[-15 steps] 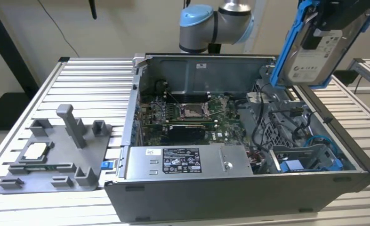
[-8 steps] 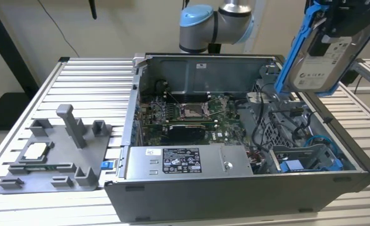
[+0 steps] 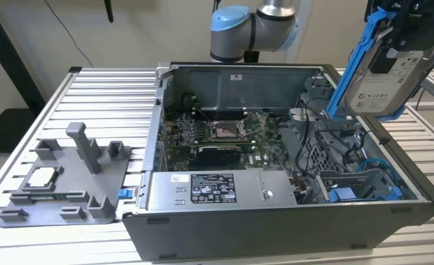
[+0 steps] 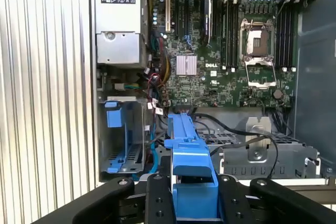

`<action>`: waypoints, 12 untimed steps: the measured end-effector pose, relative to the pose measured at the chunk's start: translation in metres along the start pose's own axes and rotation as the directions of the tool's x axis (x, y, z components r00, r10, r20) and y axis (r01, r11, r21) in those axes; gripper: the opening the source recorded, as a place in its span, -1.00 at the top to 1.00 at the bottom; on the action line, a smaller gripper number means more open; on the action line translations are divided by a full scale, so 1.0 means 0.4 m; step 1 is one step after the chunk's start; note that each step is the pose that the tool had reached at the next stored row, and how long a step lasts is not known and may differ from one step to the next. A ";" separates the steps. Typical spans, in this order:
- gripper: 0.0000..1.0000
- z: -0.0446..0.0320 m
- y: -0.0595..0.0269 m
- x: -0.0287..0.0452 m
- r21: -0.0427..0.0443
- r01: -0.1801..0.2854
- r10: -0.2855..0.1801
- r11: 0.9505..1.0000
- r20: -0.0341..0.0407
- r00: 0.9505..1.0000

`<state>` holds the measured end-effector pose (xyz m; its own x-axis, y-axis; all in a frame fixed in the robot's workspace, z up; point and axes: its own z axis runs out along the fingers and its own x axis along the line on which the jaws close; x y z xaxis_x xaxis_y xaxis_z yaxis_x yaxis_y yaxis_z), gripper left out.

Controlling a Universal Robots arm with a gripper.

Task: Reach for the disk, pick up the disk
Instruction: 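Pick up the disk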

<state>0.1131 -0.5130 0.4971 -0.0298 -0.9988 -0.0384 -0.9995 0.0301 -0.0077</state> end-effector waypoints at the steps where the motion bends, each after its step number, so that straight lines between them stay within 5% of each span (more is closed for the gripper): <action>1: 1.00 0.000 0.000 0.004 0.000 0.000 0.000 1.000 0.000 1.000; 12: 1.00 -0.001 0.000 0.015 0.000 0.000 0.000 1.000 0.000 1.000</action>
<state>0.1131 -0.5192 0.4972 -0.0299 -0.9988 -0.0383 -0.9995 0.0302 -0.0077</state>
